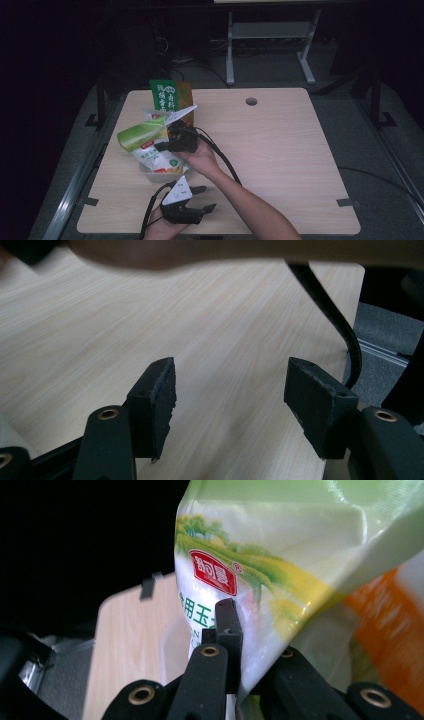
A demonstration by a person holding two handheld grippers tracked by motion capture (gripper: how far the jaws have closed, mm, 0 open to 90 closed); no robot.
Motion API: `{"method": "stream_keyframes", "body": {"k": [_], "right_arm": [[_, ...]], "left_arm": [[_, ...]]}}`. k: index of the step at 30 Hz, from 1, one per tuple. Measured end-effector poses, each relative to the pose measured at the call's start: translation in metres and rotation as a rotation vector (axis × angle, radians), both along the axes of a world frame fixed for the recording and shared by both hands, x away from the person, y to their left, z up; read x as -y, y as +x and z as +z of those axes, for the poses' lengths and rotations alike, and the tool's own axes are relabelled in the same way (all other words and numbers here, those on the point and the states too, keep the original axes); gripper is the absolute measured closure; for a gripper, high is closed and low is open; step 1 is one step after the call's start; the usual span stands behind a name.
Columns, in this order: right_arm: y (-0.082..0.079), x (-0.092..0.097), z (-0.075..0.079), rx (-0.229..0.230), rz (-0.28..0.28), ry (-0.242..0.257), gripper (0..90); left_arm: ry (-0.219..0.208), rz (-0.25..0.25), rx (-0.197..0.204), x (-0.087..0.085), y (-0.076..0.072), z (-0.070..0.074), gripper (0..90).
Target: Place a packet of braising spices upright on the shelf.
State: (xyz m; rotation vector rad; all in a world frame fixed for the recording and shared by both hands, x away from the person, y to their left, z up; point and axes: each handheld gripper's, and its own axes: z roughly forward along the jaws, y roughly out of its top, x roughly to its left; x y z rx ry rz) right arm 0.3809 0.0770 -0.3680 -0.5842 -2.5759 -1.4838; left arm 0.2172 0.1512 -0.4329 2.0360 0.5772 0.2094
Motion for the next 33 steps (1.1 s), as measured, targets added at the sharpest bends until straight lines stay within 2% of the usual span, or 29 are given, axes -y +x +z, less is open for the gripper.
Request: {"method": "stream_keyframes", "body": {"k": [1, 2, 3, 5, 9, 11, 12, 13, 15, 16, 20, 21, 27, 33], "right_arm": [[-0.003, 0.001, -0.009, 0.004, 0.003, 0.000, 88.0], [-0.004, 0.002, -0.008, 0.011, 0.001, 0.007, 87.0], [-0.005, 0.004, -0.006, 0.025, -0.001, 0.010, 80.5], [-0.005, 0.007, -0.001, 0.044, 0.001, -0.009, 75.0], [-0.005, 0.014, 0.004, 0.061, 0.010, -0.042, 76.8], [-0.006, 0.019, 0.006, 0.070, 0.018, -0.085, 79.7], [-0.006, 0.019, 0.006, 0.070, 0.018, -0.085, 79.7], [-0.006, 0.022, 0.005, 0.089, 0.020, -0.117, 83.5], [-0.007, 0.025, 0.002, 0.097, 0.022, -0.145, 85.4], [-0.008, 0.027, 0.000, 0.081, 0.014, -0.141, 88.5], [-0.007, 0.037, -0.008, 0.074, 0.016, -0.134, 89.0], [-0.008, 0.040, -0.011, 0.046, 0.009, -0.128, 89.3], [-0.008, 0.042, -0.014, 0.033, 0.014, -0.114, 89.1], [-0.005, 0.047, -0.014, 0.019, 0.014, -0.099, 80.5]], "left_arm": [[0.000, 0.002, 0.004, 0.000, 0.000, 0.000, 37.2], [0.000, 0.002, 0.004, 0.000, 0.000, 0.000, 37.2], [-0.011, 0.009, -0.006, 0.000, -0.001, 0.000, 37.2], [-0.003, 0.008, -0.006, -0.001, -0.001, 0.000, 37.1], [-0.001, 0.008, -0.001, -0.001, 0.000, 0.000, 37.1], [0.001, 0.011, -0.002, -0.001, -0.001, 0.000, 37.1], [0.001, 0.011, -0.002, -0.001, -0.001, 0.000, 37.1], [-0.001, 0.014, 0.002, -0.001, -0.002, -0.001, 37.1], [0.002, 0.014, 0.003, -0.001, -0.002, -0.001, 37.1], [0.005, 0.015, 0.002, -0.001, -0.001, -0.001, 37.1], [0.006, 0.019, 0.004, -0.002, -0.001, -0.001, 37.1], [0.008, 0.019, 0.008, -0.003, 0.000, -0.001, 37.1], [0.026, 0.025, 0.018, -0.003, 0.002, -0.001, 37.1], [0.027, 0.050, 0.023, -0.006, 0.005, 0.002, 36.8]]}}
